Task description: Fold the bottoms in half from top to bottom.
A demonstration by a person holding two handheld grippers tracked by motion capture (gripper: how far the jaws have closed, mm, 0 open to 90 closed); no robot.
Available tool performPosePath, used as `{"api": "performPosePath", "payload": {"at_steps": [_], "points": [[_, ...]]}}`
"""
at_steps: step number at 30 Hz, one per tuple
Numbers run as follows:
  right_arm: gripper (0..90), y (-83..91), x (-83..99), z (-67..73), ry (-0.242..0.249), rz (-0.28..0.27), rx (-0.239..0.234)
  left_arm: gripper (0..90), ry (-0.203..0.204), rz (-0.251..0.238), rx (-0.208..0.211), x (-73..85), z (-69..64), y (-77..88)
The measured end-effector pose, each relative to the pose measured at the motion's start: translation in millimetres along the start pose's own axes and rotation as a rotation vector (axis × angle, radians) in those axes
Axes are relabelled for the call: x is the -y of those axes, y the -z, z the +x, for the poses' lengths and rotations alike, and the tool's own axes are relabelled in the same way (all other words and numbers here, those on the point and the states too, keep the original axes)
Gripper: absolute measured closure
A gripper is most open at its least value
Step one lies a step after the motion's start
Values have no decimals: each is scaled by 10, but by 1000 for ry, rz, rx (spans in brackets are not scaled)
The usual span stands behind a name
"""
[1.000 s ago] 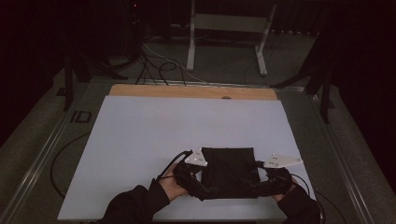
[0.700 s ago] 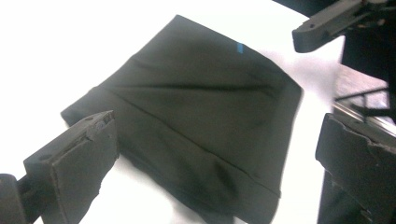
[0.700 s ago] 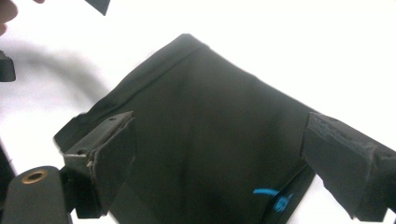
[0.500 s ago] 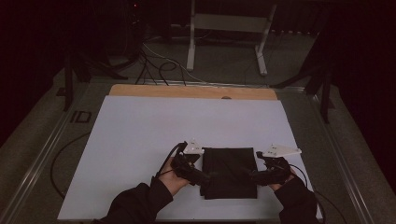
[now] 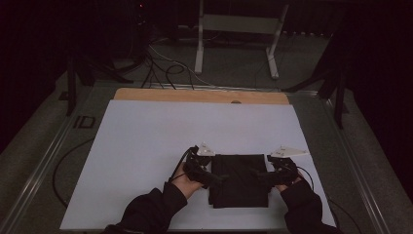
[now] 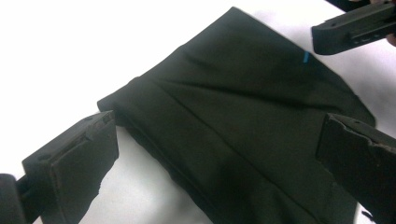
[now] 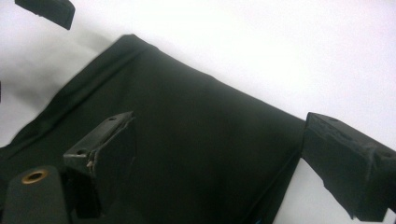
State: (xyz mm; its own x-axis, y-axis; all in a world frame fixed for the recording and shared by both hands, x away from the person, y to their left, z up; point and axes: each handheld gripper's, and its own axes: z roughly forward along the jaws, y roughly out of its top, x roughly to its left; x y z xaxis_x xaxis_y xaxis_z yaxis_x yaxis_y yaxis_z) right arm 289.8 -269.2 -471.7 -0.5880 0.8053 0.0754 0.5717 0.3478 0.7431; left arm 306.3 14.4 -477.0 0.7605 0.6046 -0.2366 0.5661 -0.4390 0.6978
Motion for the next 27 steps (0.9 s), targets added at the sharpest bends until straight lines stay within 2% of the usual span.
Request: {"api": "performPosePath", "payload": {"at_steps": [5, 6, 13, 19, 22, 27], "points": [[111, -42, 49, -36, -10, 14, 2, 0, 27, 2, -5, 31, 46, -73], [111, -48, 68, -53, -24, 14, 3, 0, 50, -4, 1, 44, 80, -103], [114, -95, 146, -106, -66, 36, 6, 0, 98, 2, -5, 84, 177, -185], [114, -163, 206, -139, -85, 69, -5, 0, 148, 25, 30, 149, 220, -262], [113, -189, 226, -143, -89, 84, -8, 0, 181, 37, 70, 179, 236, -304], [113, -234, 264, -174, -127, 94, -22, 0, 199, 19, 88, 203, 261, -327]]}}
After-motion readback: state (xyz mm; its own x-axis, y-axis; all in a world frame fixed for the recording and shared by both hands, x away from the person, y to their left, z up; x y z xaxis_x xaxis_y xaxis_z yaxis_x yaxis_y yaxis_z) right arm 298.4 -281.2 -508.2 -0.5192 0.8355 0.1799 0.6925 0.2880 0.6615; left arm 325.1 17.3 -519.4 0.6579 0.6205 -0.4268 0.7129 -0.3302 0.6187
